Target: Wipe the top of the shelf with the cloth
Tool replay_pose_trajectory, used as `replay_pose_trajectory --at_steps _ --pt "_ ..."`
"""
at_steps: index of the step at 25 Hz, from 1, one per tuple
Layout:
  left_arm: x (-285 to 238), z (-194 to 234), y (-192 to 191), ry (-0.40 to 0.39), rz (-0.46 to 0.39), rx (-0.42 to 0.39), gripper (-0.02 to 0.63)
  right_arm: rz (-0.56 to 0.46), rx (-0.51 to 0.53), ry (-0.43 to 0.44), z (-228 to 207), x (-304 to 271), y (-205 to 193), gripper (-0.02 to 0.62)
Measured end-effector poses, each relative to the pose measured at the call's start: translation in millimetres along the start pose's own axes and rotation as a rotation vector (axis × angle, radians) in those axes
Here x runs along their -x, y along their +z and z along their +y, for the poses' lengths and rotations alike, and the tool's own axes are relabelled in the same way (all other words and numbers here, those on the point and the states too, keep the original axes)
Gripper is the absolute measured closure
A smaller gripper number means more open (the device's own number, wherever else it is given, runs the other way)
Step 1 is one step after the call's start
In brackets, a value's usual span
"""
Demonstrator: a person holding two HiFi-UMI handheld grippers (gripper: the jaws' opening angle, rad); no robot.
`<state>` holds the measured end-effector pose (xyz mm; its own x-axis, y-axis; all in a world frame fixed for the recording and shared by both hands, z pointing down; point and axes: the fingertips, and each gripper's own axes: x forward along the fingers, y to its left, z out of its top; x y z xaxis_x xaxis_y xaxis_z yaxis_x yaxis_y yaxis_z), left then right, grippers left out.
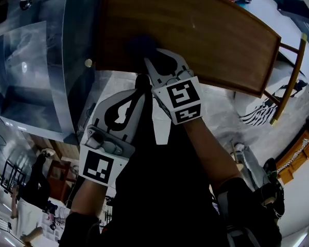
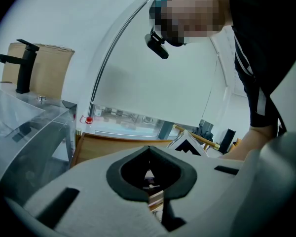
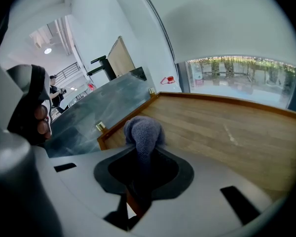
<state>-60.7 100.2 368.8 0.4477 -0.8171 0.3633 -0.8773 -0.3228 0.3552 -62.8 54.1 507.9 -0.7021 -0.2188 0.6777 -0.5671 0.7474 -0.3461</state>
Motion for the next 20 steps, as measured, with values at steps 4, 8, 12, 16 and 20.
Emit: replay_pose_trajectory --at_steps 4,8,12,16,20 --pt "-13.4 -12.4 1.7 -0.021 0.012 -0.010 0.586 0.003 -0.017 -0.022 -17.9 13.0 -5.2 0.529" --pt "-26.8 -24.2 3.9 -0.042 0.021 -0.018 0.586 0.007 -0.035 -0.057 -40.6 28.3 -12.0 0.529" --pt "-41.8 -37.8 4.4 -0.069 0.031 -0.028 0.586 0.005 -0.055 -0.092 -65.2 45.0 -18.7 0.529" --pt "-58.5 -53.5 4.5 -0.098 0.046 -0.039 0.586 0.004 -0.074 -0.122 -87.9 61.3 -26.7 0.529" --pt "-74.1 -68.6 6.3 -0.126 0.056 -0.056 0.586 -0.004 -0.097 -0.144 -105.7 75.5 -32.1 0.529"
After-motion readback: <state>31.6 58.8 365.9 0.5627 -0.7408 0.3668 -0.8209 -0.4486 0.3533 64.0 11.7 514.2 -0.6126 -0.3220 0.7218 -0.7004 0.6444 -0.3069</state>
